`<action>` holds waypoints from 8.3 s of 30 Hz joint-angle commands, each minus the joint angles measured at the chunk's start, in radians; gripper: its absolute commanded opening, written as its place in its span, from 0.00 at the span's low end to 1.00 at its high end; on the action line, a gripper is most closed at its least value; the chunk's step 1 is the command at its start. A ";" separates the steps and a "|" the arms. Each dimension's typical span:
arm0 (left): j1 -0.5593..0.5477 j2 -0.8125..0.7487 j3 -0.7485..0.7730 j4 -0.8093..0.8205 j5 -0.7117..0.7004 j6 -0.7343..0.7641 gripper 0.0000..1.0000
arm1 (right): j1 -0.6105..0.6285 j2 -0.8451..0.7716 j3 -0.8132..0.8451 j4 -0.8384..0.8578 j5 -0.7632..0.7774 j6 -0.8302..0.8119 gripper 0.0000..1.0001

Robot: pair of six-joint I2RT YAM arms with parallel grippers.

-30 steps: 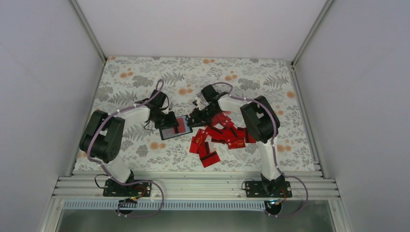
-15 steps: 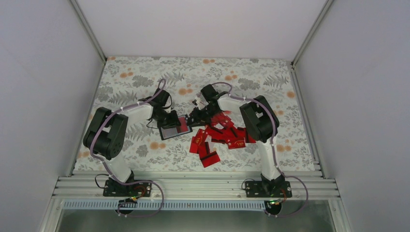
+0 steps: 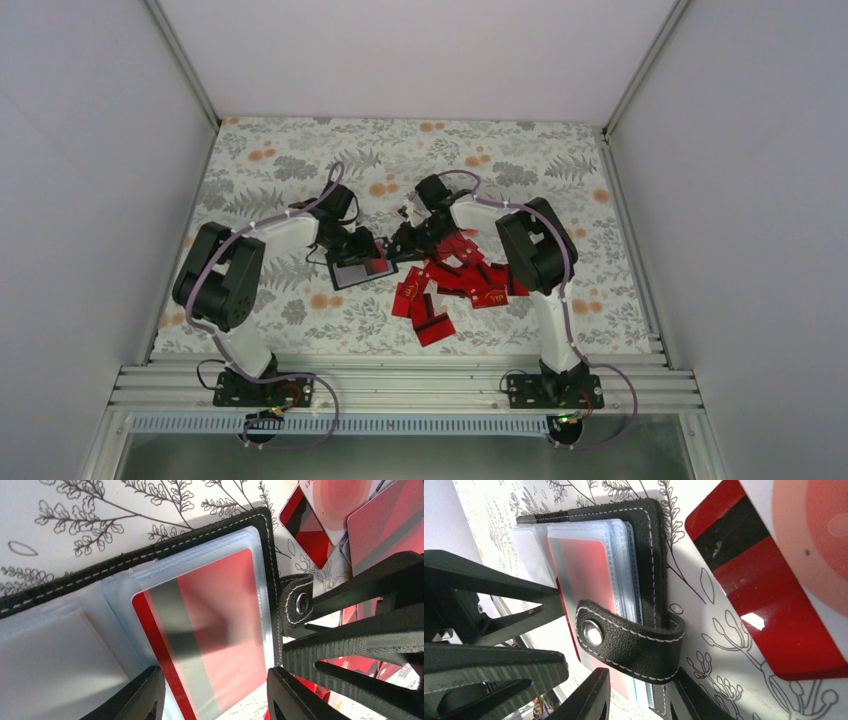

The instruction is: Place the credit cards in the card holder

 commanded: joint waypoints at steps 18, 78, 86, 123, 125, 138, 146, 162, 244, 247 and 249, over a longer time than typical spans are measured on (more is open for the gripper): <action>-0.013 -0.205 -0.033 -0.097 -0.124 0.091 0.36 | -0.011 -0.182 -0.037 -0.053 0.013 -0.106 0.46; -0.015 0.018 -0.068 0.061 -0.049 0.112 0.02 | 0.060 0.028 0.086 -0.033 -0.076 -0.069 0.44; -0.016 -0.018 -0.059 0.042 -0.053 0.099 0.02 | 0.066 0.015 0.089 -0.028 -0.081 -0.067 0.44; -0.007 -0.563 -0.112 -0.246 -0.364 -0.037 0.02 | 0.210 0.111 0.309 -0.036 -0.148 0.046 0.44; -0.005 -0.604 -0.117 -0.277 -0.396 -0.050 0.02 | 0.221 0.124 0.329 -0.039 -0.154 0.045 0.44; -0.004 -0.774 -0.140 -0.313 -0.443 -0.103 0.09 | 0.207 -0.074 0.350 -0.203 0.016 -0.064 0.44; -0.015 -0.725 -0.132 -0.166 -0.307 -0.002 0.21 | 0.078 -0.409 0.023 -0.238 0.255 -0.058 0.46; -0.248 -0.302 -0.078 0.070 -0.072 0.095 0.42 | -0.089 -0.706 -0.634 0.112 0.088 0.168 0.52; -0.271 -0.041 -0.018 0.111 -0.025 0.080 0.34 | -0.047 -0.411 -0.625 0.335 0.057 0.182 0.41; -0.271 -0.002 -0.015 0.131 -0.023 0.080 0.34 | -0.042 -0.388 -0.615 0.326 0.083 0.183 0.40; -0.274 0.033 -0.015 0.156 0.004 0.084 0.34 | -0.043 -0.371 -0.622 0.338 0.082 0.188 0.40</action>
